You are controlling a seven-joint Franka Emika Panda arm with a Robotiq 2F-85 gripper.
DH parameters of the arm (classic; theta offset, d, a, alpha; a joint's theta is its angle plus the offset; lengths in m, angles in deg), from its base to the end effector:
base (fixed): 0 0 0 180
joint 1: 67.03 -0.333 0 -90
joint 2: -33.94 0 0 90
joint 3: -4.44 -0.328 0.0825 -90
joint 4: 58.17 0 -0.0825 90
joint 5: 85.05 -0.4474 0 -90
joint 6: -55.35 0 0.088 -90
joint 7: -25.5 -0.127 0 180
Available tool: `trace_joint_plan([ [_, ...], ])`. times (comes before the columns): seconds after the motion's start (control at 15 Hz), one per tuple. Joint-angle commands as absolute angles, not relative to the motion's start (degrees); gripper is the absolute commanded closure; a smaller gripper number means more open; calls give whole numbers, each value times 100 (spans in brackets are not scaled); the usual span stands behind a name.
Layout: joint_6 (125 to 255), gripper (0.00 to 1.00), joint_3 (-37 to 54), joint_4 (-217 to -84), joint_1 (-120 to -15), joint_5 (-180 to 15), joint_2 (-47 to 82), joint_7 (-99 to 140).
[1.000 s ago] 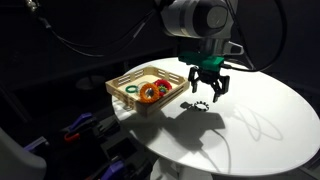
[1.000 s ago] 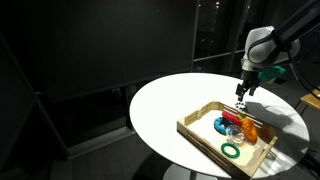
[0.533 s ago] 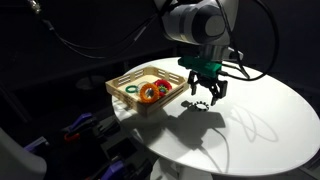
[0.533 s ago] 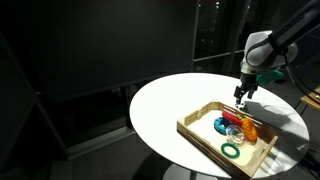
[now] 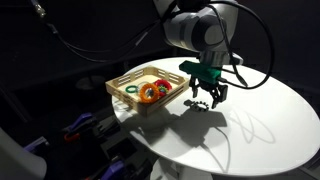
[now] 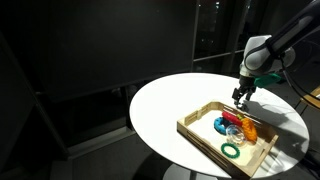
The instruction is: Move the striped ring forwards then put it in the box
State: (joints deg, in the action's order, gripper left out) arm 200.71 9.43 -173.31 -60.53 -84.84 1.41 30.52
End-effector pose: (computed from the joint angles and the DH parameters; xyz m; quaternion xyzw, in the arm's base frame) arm 0.6250 -0.1292 0.1022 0.9983 -0.0485 -0.0225 0.0215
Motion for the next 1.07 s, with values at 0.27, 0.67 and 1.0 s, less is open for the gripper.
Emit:
trace_joint_plan([
  [0.27, 20113, 0, 803, -17161, -5868, -8636, -22, 3136],
  [0.67, 20097, 0, 810, -17132, -5867, -8624, -73, 3118],
  [1.0, 20098, 0, 820, -17111, -5883, -8606, -110, 3102],
])
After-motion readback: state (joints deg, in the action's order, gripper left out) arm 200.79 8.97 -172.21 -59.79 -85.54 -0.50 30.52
